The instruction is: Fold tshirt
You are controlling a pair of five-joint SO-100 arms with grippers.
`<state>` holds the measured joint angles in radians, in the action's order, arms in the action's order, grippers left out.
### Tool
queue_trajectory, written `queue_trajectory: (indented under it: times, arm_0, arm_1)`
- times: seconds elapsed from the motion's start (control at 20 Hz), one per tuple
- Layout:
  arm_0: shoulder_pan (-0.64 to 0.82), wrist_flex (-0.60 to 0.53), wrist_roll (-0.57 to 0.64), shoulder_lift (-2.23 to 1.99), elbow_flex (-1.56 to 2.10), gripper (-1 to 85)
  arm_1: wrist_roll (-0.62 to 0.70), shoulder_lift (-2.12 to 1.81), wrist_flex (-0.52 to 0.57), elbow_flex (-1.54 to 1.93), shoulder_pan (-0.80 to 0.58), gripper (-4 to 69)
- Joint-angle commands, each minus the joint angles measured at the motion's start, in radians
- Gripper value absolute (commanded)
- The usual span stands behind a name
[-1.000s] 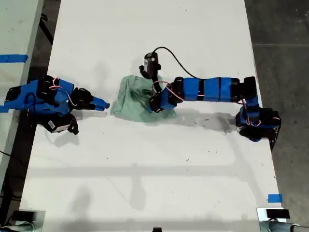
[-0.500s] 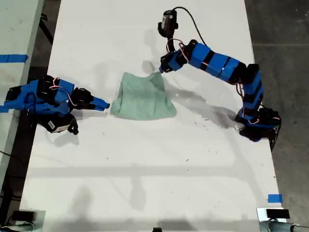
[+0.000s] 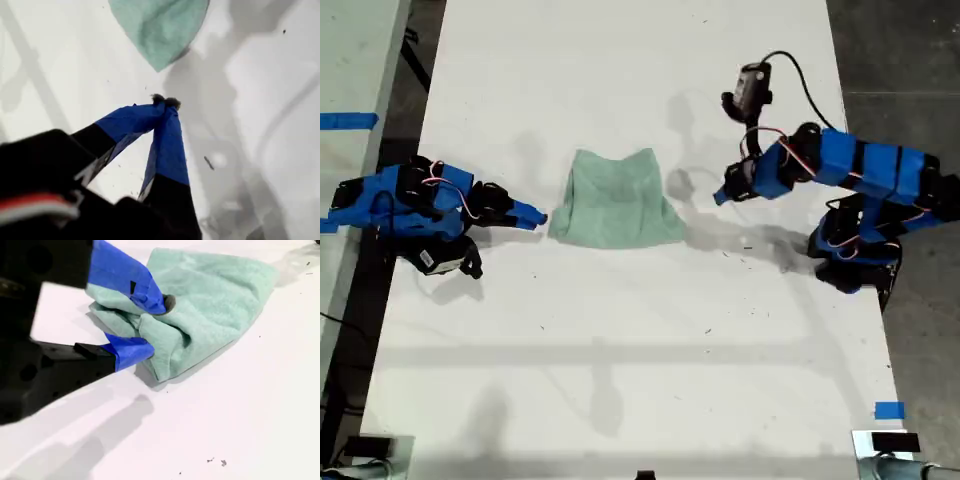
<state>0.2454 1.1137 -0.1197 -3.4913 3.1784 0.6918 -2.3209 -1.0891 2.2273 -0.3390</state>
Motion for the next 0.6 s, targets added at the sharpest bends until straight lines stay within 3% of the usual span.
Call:
queue_trajectory:
  times: [0.0, 0.15, 0.25, 0.35, 0.45, 0.5, 0.55]
  arm_0:
    - [-0.017, -0.012, 0.006, -0.101, 0.006, 11.7]
    - [-0.017, -0.012, 0.006, -0.101, 0.006, 11.7]
    - [-0.017, -0.012, 0.006, -0.101, 0.006, 11.7]
    - [-0.017, -0.011, 0.006, -0.107, 0.005, 11.8]
    - [-0.014, -0.011, 0.006, -0.107, 0.005, 11.8]
    - [-0.012, -0.011, 0.006, -0.107, 0.005, 11.8]
    - [-0.011, -0.011, 0.006, -0.107, 0.005, 11.8]
  arm_1:
    - [-0.190, -0.472, 0.017, 0.370, 0.115, -1.5]
    - [-0.387, -0.851, -0.037, 0.683, 0.219, -1.5]
    - [-0.489, -1.177, -0.175, 0.842, 0.245, -1.4]
    - [-0.574, -1.097, -0.183, 0.838, 0.233, -1.3]
    - [-0.689, -1.123, -0.178, 0.839, 0.239, 6.5]
    - [-0.644, -1.155, -0.172, 0.841, 0.253, 8.3]
    - [-0.511, -1.163, -0.173, 0.841, 0.253, 8.3]
